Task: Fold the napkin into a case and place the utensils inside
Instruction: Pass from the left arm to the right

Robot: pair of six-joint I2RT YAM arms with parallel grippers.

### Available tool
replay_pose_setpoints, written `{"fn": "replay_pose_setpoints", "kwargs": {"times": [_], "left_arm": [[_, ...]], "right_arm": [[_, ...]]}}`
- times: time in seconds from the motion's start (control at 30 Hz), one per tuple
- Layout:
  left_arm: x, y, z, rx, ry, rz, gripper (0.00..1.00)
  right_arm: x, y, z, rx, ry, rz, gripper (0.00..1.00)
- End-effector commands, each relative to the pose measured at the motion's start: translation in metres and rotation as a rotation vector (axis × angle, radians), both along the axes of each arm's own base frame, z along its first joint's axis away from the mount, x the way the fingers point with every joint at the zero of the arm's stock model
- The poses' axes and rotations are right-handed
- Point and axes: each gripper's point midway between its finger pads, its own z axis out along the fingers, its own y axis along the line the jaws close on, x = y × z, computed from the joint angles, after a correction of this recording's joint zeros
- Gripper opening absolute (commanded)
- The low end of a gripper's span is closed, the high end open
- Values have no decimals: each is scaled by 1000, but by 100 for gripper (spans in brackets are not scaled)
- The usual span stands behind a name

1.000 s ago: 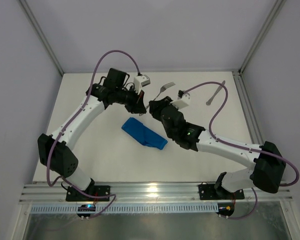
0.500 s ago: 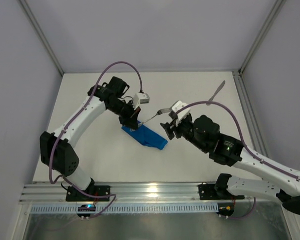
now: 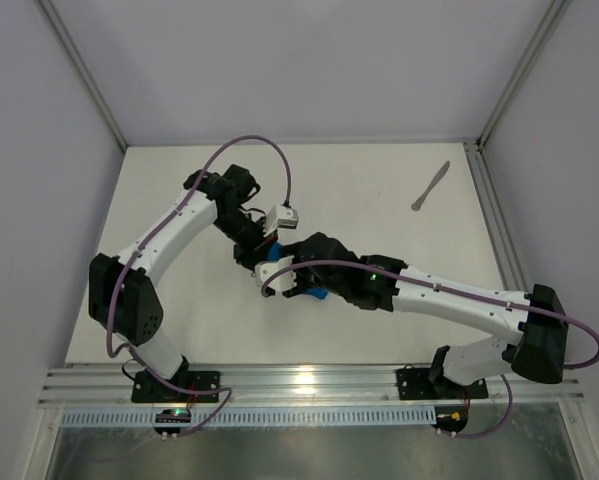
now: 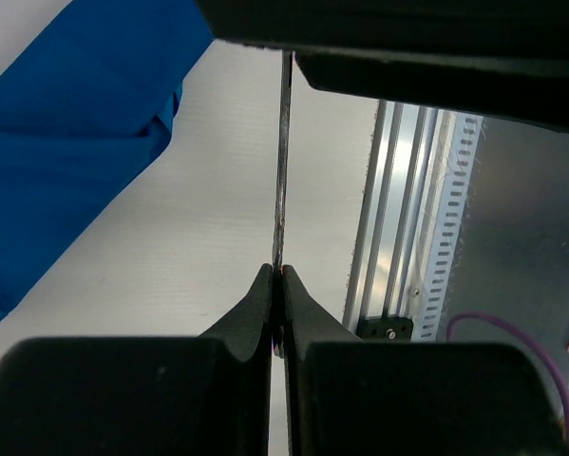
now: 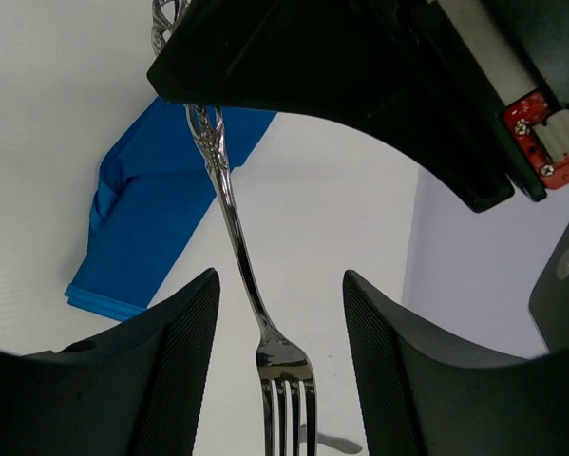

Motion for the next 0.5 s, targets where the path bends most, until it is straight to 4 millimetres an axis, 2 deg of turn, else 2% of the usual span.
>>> {"fn": "replay_pose_setpoints", "kwargs": {"times": [0.0, 0.17, 0.3, 0.37, 0.47], "left_arm": [[-46, 13, 11, 22, 191, -51, 0], [-51, 15, 14, 21, 197, -66, 0], [-54, 15, 16, 11, 208, -80, 0], [-54, 16, 15, 13, 207, -82, 0], [-53, 15, 15, 11, 208, -82, 0]], "right_arm": [[6, 12, 16, 10, -72, 43, 57], [8, 8, -4, -30, -55, 15, 40], [5, -1, -20, -56, -12, -8, 36], [3, -2, -20, -44, 1, -12, 32], [2, -5, -23, -41, 21, -24, 18]]}}
